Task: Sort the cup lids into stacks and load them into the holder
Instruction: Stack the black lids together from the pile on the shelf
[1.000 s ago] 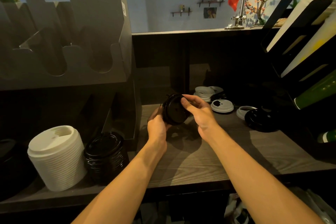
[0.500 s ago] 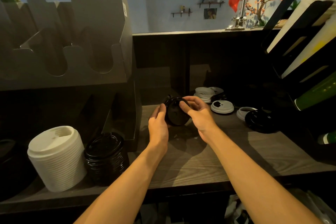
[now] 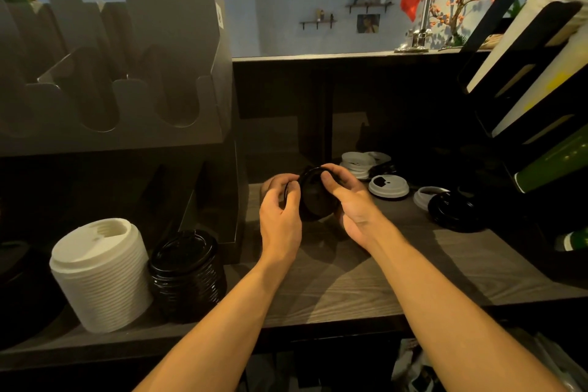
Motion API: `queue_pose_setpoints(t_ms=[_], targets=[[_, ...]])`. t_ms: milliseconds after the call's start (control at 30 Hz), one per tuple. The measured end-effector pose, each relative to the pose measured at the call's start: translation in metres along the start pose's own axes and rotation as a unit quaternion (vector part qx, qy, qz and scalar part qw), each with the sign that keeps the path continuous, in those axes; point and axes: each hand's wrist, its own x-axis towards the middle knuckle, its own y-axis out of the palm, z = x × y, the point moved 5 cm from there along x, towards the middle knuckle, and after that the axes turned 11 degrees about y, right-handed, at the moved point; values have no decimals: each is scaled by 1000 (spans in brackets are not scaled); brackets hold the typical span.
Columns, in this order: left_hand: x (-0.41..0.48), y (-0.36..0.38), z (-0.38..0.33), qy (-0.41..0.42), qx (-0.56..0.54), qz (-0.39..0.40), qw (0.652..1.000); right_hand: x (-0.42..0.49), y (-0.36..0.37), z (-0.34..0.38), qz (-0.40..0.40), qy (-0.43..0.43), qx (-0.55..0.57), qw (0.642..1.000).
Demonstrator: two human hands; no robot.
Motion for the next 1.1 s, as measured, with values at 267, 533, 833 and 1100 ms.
queue_pose_setpoints(t_ms=[267,533,833,1100], targets=[[2,1,18,-70,44,22,996,8,-4,-6,-47,23,0,999],[2,0,24,-125,36,3,992,11,-5,-5,-75,-2,-48,996],[0,-6,24,-186,-18,-85,979,9,-11,2,-131,-59,-140,980],[0,-11,18,-204,-53,-120,970,6,-9,5,-119,-97,-173,973]])
